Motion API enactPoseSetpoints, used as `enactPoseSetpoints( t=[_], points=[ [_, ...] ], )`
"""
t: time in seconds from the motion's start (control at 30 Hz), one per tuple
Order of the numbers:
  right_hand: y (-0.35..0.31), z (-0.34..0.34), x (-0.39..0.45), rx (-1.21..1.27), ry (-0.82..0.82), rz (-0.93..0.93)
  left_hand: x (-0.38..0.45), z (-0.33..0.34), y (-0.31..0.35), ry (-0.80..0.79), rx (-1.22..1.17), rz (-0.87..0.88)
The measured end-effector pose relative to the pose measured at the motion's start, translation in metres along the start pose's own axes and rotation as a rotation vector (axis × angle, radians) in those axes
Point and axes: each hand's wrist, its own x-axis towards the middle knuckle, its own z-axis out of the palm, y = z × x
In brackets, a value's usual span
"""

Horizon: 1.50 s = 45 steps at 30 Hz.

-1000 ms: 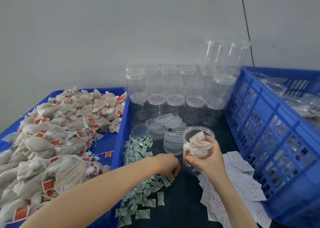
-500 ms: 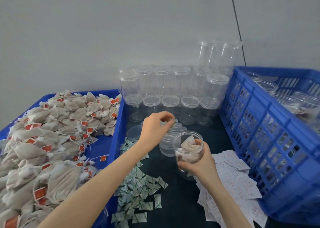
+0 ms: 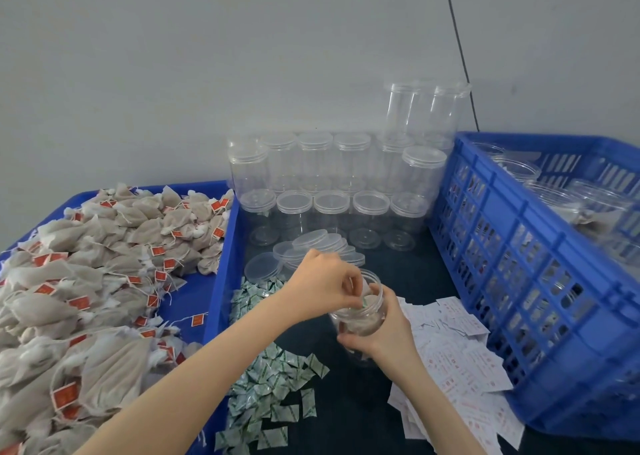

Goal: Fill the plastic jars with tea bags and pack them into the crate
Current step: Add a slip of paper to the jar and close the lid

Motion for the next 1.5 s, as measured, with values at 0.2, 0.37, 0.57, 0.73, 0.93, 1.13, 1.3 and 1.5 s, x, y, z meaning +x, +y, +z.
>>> enactPoseSetpoints(
  t=[0.2,0.37,0.57,0.73,0.93,1.13,1.3,1.5],
  points=[
    [0.005,-0.001,-0.007,-0.013,0.001,-0.009,0.007,0.008,0.013,-0.082,0.491,0.166],
    [0.004,-0.013,-0.012,0.040,0.021,0.024,0.020,0.008,0.018,-0.051,0.348,0.234],
    [0.005,-0.038,-0.016,0.105,0.098,0.017,0.050,0.006,0.011,0.148,-0.203,-0.112],
    [0.002,-0.053,-0.019,0.110,0.114,0.001,0.078,0.040,0.009,-0.226,0.194,-0.157],
    [-0.002,-0.066,-0.020,0.102,0.139,-0.007,0.075,0.094,0.019,-0.466,0.068,-0.060],
    [0.005,-0.079,-0.023,0.099,0.159,0.004,0.069,0.111,0.024,-0.345,-0.033,-0.117],
    [0.011,-0.081,-0.025,0.107,0.151,0.023,0.074,0.113,0.021,-0.296,-0.135,-0.171],
    [0.014,-0.083,-0.025,0.090,0.137,0.028,0.084,0.121,0.013,-0.338,-0.151,-0.245]
  ],
)
